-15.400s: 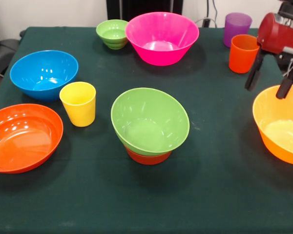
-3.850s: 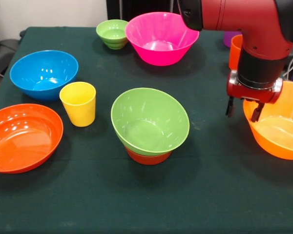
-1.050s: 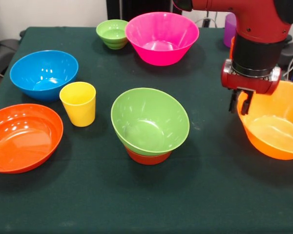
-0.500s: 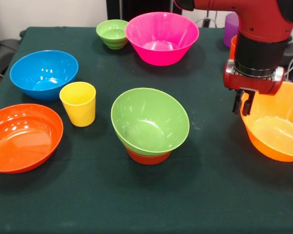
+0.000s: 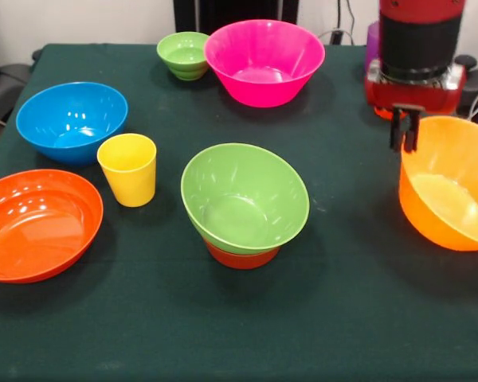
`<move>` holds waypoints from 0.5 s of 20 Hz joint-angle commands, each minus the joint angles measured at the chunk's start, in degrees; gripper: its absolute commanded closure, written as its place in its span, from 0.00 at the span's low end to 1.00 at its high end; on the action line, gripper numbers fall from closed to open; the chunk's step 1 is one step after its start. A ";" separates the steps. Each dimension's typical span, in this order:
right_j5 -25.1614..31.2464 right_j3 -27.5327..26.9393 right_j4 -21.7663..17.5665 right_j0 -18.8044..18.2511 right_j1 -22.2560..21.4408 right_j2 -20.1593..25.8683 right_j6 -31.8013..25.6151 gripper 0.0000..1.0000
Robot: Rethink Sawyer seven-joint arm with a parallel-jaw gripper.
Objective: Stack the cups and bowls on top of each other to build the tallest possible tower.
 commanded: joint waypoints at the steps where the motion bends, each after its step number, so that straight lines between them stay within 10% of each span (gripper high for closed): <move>1: -6.14 16.62 -2.79 -8.54 -6.03 14.51 -4.23 1.00; 10: -7.88 21.74 -9.32 -23.91 -3.86 28.10 -9.45 1.00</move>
